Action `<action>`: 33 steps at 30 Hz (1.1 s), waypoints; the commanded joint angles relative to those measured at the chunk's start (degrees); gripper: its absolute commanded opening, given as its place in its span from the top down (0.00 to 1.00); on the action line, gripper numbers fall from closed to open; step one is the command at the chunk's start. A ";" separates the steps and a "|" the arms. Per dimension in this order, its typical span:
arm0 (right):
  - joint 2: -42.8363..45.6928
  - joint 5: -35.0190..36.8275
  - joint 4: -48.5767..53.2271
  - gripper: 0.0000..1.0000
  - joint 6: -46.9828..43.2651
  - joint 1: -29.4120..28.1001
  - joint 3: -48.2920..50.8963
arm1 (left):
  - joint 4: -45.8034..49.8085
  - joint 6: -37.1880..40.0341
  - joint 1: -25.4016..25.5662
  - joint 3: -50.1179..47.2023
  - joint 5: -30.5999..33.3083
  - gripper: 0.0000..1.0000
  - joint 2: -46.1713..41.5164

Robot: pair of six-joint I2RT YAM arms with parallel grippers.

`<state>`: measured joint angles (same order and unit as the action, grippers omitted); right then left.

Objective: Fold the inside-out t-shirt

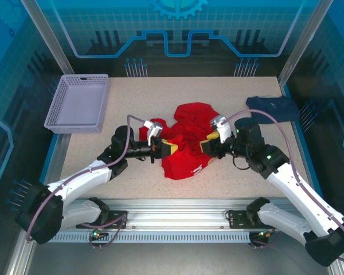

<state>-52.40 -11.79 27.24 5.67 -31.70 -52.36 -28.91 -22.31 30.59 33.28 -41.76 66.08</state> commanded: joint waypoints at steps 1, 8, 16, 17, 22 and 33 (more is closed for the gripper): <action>-3.00 3.37 -7.31 0.47 -5.70 -3.65 0.12 | 0.98 1.91 -0.23 1.82 0.44 1.00 -1.40; -15.16 -10.33 -14.32 0.44 -0.40 -1.72 -2.66 | 2.55 3.38 -0.18 1.27 0.75 1.00 -2.69; -19.56 -28.95 -28.53 0.45 13.38 5.38 1.30 | 2.91 4.12 -0.31 0.90 1.32 1.00 -2.68; -20.37 -30.03 -28.99 0.45 14.41 5.50 1.16 | 2.90 4.25 -0.22 0.92 1.37 1.00 -2.64; -23.68 -31.82 -30.72 0.45 18.07 5.51 0.72 | 2.94 4.23 -0.22 1.00 1.42 1.00 -2.71; -26.46 -34.13 -32.19 0.58 20.70 4.64 1.38 | 3.32 4.59 -0.24 0.85 2.16 1.00 -3.00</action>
<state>-78.28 -43.35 -3.11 25.23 -26.61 -51.68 -25.71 -19.33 30.59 33.32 -40.25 64.34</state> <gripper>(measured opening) 0.433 0.050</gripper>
